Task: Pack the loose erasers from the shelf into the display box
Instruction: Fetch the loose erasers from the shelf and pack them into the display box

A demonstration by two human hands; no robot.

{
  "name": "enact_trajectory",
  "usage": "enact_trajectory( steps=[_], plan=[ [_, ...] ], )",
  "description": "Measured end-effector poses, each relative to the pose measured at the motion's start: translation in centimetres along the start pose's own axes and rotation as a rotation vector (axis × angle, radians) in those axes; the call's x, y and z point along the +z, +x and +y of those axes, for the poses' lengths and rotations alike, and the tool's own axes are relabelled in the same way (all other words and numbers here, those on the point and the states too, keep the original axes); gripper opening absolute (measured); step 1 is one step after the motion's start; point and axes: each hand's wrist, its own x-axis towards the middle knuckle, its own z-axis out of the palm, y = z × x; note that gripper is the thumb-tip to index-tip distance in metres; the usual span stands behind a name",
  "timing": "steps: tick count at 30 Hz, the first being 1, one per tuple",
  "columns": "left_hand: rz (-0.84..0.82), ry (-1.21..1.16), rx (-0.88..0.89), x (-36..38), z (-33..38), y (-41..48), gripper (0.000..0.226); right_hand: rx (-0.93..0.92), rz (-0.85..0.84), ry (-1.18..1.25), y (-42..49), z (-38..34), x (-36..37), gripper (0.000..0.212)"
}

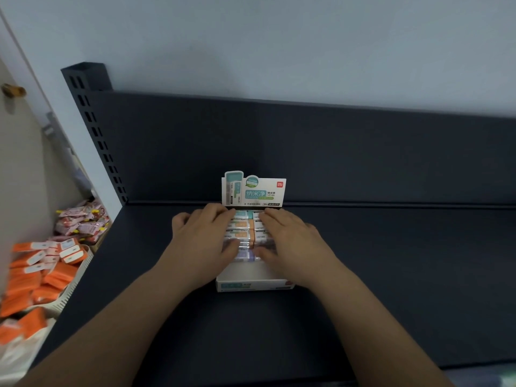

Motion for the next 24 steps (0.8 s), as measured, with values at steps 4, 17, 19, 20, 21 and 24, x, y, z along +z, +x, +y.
enact_trajectory(
  steps=[4,17,19,20,21,24],
  plan=[
    [-0.052,0.030,0.013,-0.1,-0.1,0.1,0.056,0.004,-0.012,-0.012,0.0,-0.1,0.1,0.071],
    [0.020,-0.001,0.021,-0.1,0.0,0.0,0.065,-0.025,-0.004,-0.015,-0.7,-0.1,-0.3,0.068],
    [0.037,0.007,0.033,-0.1,0.1,0.0,0.060,-0.025,-0.009,-0.015,-0.7,-0.1,-0.2,0.069],
    [0.044,0.000,0.035,-0.1,0.1,0.1,0.057,-0.026,-0.005,-0.008,-0.8,-0.1,-0.2,0.069],
    [0.050,-0.008,0.035,-0.1,0.1,0.0,0.055,-0.028,0.004,0.005,-0.8,-0.2,-0.2,0.069],
    [0.053,-0.022,0.041,-0.2,0.2,0.0,0.058,-0.038,0.035,0.024,-1.2,0.0,-0.3,0.069]
  ],
)
